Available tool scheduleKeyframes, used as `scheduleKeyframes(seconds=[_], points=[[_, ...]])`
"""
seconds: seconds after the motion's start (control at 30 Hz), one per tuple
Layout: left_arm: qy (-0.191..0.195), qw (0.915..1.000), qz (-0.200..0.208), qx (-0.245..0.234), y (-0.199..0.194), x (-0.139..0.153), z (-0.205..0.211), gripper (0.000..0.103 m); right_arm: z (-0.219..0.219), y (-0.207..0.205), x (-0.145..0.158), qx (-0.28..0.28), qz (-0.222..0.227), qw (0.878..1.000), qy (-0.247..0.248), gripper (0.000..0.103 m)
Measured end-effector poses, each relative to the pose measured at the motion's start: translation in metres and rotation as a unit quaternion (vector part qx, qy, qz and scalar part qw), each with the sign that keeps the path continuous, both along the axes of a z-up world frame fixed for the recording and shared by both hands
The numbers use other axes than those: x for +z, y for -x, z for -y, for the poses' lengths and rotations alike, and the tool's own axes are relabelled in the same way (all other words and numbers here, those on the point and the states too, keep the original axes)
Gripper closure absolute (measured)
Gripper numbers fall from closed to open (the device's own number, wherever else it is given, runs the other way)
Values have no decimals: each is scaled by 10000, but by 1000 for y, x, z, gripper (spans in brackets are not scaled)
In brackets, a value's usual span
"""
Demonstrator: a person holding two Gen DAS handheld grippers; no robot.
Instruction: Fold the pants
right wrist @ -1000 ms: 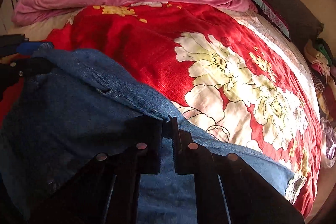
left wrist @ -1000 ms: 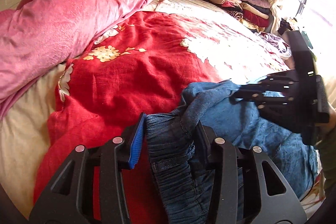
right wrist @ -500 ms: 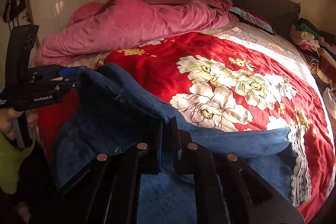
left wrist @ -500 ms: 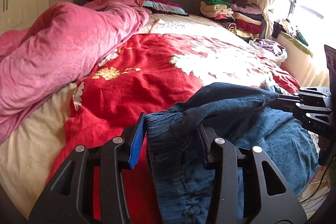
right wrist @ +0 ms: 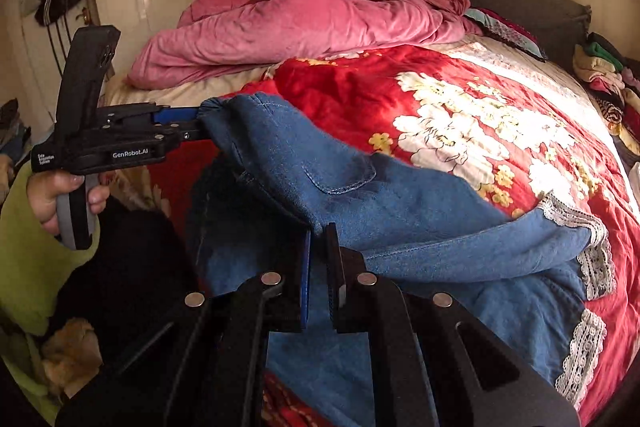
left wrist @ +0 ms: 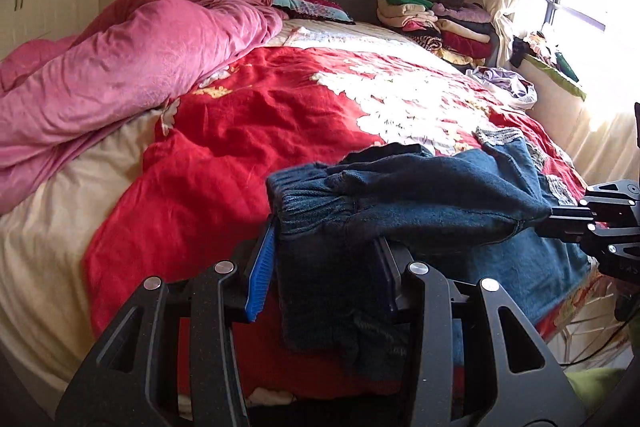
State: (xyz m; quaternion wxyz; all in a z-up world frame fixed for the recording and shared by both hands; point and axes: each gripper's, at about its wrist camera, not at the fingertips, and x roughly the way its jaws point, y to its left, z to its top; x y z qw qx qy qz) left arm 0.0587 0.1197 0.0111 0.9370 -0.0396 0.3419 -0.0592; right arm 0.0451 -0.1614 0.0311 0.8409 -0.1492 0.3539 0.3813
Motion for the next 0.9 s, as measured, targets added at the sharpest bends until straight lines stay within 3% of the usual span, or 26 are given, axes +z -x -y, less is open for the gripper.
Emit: scheduleKeyframes(seconds=[0.27,0.53,0.77,0.9], points=[[-165,9994,-297,54,25,-15,-1,69,-16,37,-31,445,-356,9978,331,97],[-431,9973,-588,74,40,-26,1,68,-20,45,-58,636,-585,9949,518,96],[-257,9980,-422,397,58,-1,-20,68,-18,44,-70,639,-757,9939,477,96],[-256,9993,-252,137,53,16,-3,66,-22,44,-76,704,-849,9928,460,95]])
